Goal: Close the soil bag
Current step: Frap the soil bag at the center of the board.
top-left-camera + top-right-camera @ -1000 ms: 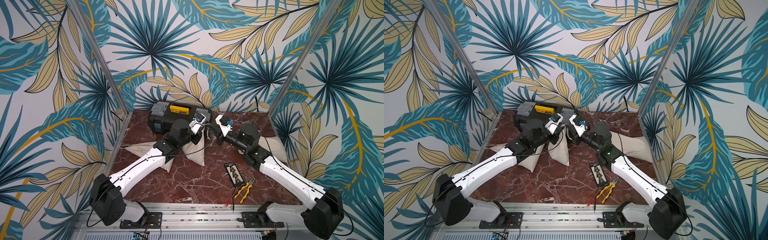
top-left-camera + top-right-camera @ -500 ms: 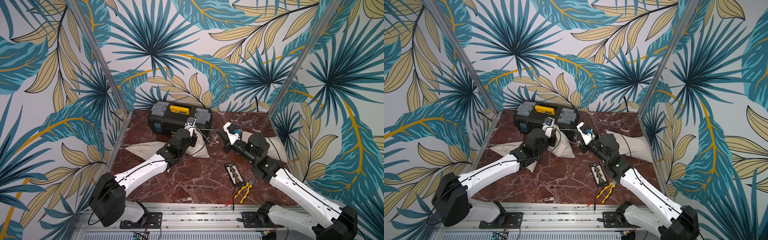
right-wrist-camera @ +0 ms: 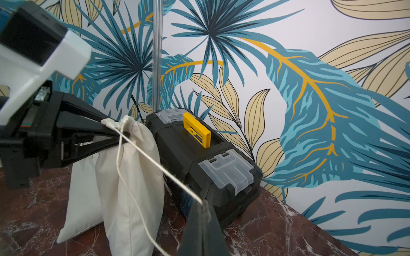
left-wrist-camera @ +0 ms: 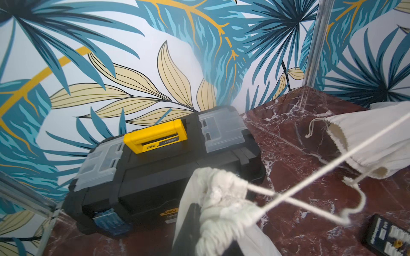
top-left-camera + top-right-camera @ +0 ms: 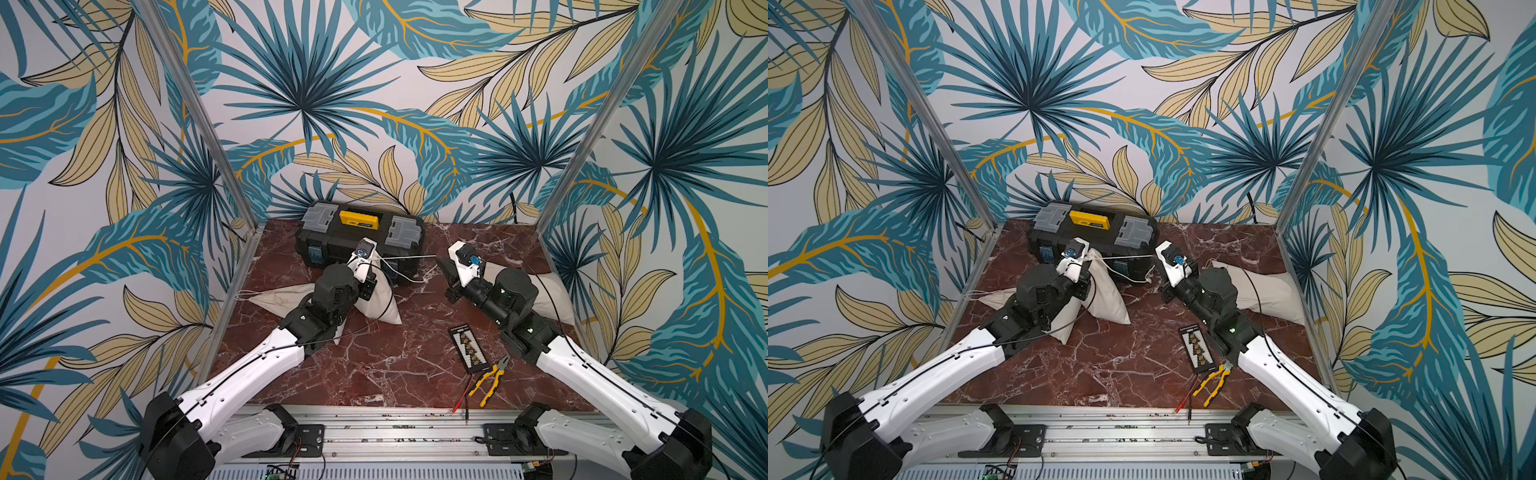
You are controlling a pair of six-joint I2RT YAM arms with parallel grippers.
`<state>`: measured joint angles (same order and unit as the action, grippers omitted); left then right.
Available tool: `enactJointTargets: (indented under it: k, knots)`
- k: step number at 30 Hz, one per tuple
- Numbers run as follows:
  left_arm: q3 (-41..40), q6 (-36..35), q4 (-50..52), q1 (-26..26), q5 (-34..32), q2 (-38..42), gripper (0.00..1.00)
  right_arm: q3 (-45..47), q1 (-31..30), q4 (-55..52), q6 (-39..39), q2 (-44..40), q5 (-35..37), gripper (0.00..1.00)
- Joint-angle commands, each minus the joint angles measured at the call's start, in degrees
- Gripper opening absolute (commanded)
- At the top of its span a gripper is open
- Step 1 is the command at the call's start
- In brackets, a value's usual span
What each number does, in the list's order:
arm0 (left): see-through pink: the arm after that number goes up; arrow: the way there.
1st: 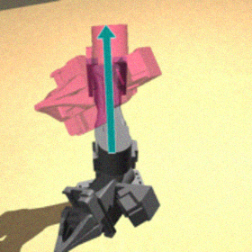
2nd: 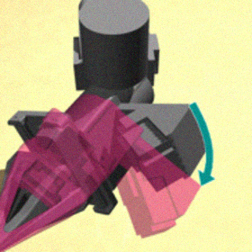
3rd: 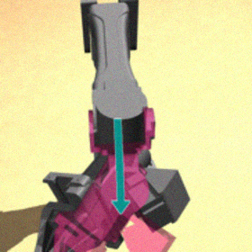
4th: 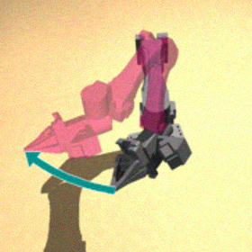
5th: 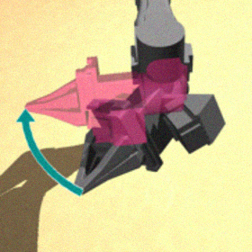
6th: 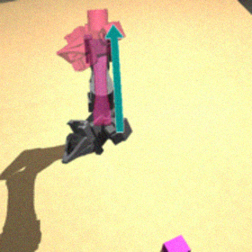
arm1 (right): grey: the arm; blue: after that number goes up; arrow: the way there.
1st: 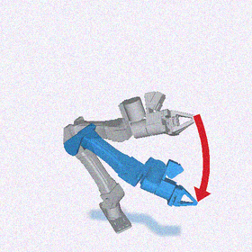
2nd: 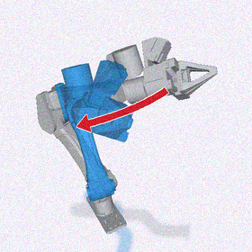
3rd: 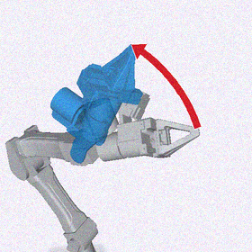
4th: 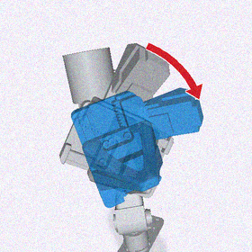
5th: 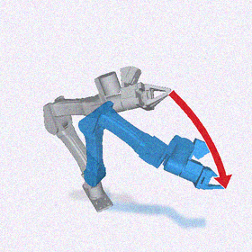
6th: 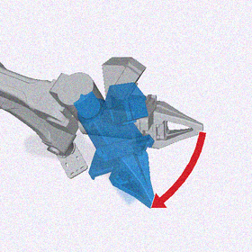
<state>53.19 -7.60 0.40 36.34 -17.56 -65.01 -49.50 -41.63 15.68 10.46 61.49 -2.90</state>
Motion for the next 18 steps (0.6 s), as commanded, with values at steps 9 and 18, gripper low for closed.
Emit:
enactJointTargets:
  k: [9, 18]
  knots:
    - [0.7, -1.3, 6.1, -6.2, 1.3, 1.0, 0.0, -0.7, 5.0, 11.8, -10.3, 11.5, -23.6, 0.1]
    - [0.0, -1.9, 6.5, -6.1, -1.5, 0.5, 0.04, 1.3, 3.5, 19.0, -12.1, 14.5, -15.8, 0.0]
